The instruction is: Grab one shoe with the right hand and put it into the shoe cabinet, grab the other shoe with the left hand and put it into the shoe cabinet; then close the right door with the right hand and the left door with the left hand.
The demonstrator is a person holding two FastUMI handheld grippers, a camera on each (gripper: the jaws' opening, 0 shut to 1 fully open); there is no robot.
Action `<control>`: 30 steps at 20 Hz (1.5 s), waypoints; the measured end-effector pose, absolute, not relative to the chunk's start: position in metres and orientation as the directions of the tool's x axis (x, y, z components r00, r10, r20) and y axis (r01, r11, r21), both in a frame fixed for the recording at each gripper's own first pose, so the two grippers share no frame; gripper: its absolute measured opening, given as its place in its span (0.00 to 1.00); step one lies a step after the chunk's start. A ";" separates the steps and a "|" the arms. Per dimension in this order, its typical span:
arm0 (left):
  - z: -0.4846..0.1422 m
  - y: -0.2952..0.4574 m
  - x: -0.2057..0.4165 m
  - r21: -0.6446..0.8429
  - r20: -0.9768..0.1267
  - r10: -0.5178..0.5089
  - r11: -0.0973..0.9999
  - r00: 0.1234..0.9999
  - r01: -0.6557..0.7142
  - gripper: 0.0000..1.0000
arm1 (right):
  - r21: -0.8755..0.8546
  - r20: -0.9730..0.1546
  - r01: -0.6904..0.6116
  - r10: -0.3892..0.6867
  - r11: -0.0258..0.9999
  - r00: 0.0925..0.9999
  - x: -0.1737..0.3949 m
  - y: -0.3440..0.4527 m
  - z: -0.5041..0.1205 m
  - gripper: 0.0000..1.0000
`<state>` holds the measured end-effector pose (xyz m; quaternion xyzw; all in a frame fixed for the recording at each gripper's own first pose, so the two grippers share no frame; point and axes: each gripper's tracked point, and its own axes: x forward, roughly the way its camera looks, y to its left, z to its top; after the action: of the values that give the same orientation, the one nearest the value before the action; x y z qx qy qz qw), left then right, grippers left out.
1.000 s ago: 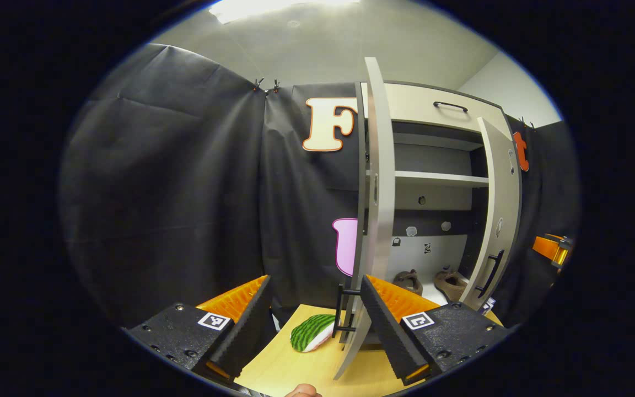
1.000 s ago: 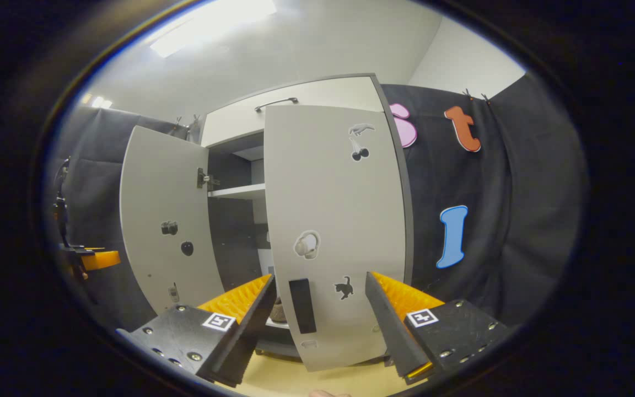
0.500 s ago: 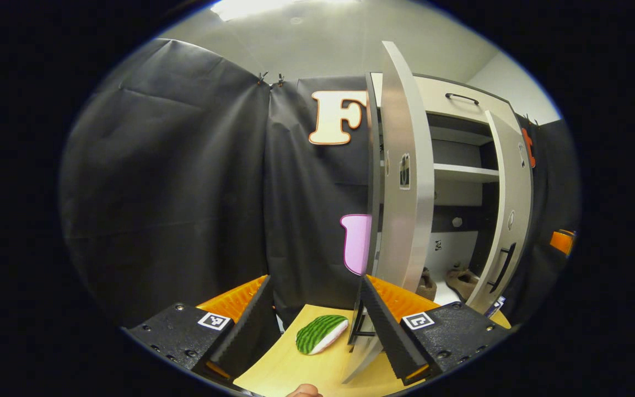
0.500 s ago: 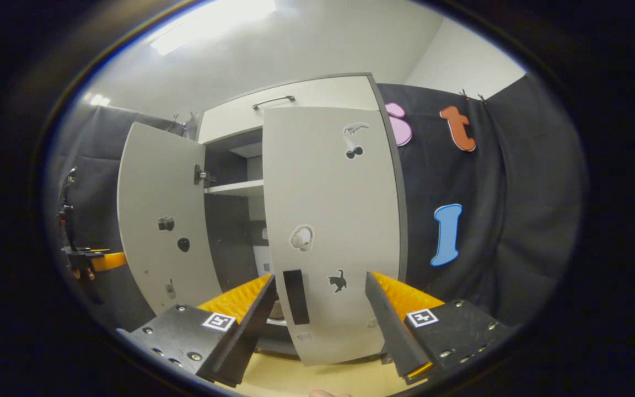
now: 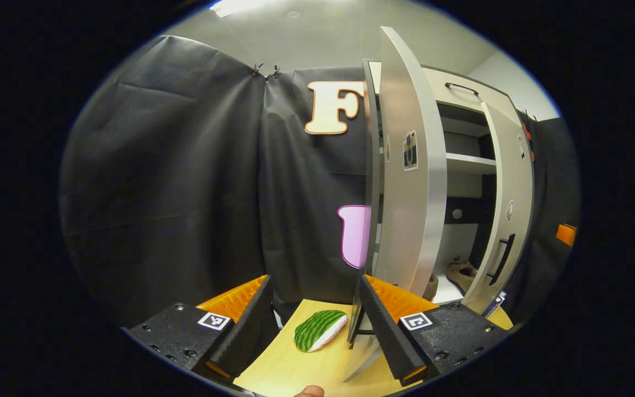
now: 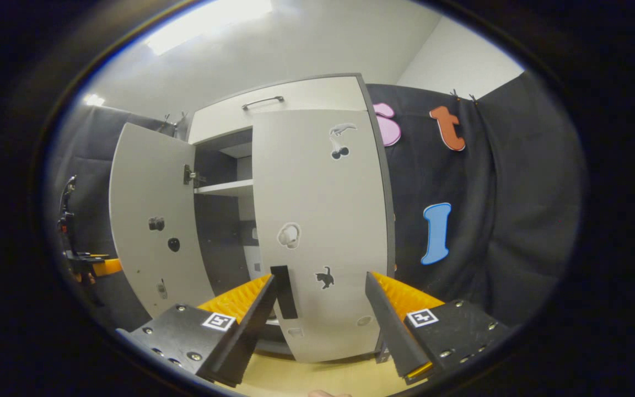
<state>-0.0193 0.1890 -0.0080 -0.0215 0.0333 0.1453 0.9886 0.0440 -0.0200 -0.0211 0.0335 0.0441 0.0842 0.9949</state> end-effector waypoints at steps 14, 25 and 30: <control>-0.009 0.166 -0.016 -0.056 -0.084 0.216 0.974 0.973 -0.221 0.94 | 0.099 -0.089 -0.177 0.186 0.979 0.979 0.044 -0.019 -0.025 0.97; -0.007 0.124 -0.019 -0.063 -0.082 0.120 0.990 0.989 -0.125 0.94 | 0.127 -0.094 -0.179 0.192 0.976 0.977 0.034 -0.014 -0.027 0.97; -0.007 0.105 -0.014 -0.087 -0.081 0.052 0.994 0.995 -0.059 0.88 | 0.111 -0.102 -0.172 0.184 0.979 0.978 0.028 -0.015 -0.028 0.93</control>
<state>-0.0142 0.1047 -0.0072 -0.0448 0.0392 0.0278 0.9978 0.0281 -0.0149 -0.0284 0.0510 0.0559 0.0896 0.9931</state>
